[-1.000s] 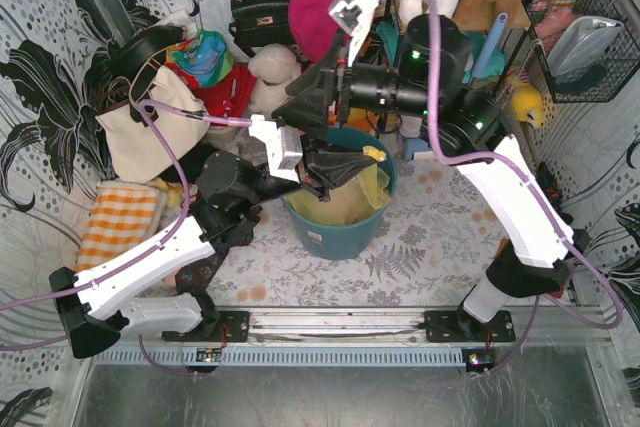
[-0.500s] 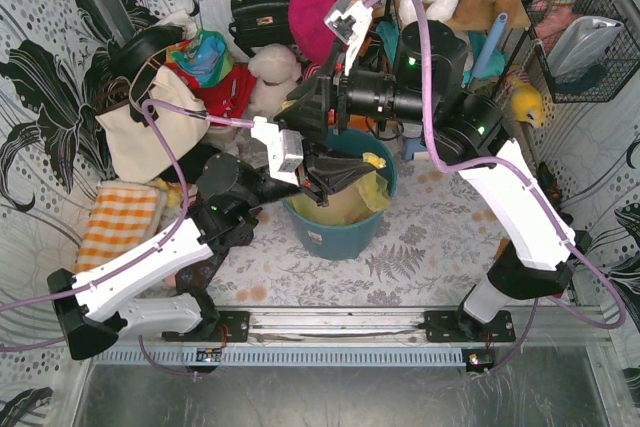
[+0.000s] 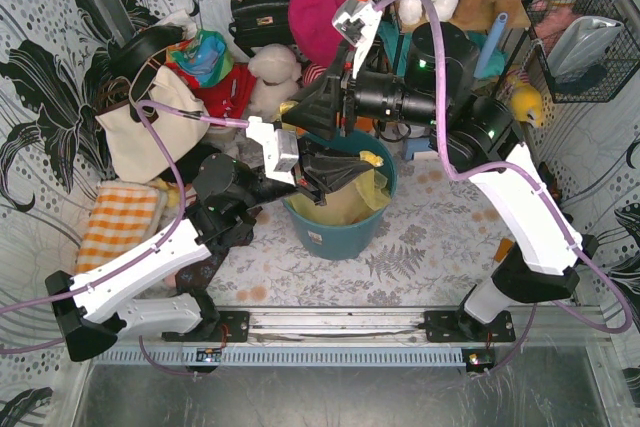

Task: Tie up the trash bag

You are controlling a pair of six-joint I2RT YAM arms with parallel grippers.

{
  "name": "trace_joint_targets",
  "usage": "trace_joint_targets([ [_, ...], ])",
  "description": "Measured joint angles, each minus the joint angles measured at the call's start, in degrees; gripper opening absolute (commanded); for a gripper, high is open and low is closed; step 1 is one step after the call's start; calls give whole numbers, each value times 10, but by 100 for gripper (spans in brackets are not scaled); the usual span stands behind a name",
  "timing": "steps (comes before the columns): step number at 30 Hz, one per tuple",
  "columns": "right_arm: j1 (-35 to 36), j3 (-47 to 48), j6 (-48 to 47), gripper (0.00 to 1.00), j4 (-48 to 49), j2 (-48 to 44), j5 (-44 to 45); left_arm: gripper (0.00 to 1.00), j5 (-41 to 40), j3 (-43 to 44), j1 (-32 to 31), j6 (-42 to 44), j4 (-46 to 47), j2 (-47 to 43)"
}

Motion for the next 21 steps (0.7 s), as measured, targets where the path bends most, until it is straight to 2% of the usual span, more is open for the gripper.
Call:
trace_joint_targets([
  [3, 0, 0, -3, 6, 0, 2, 0, 0, 2, 1, 0, 0, -2, 0],
  [4, 0, 0, -5, 0, 0, 3, 1, 0, 2, 1, 0, 0, -3, 0],
  [9, 0, -17, 2, 0, 9, 1, 44, 0, -3, 1, 0, 0, -6, -2],
  [14, 0, -110, 28, 0, 48, -41, 121, 0, -35, -2, 0, 1, -11, -17],
  [21, 0, -256, 93, 0, 110, -128, 236, 0, -138, -49, 0, 7, 11, -76],
])
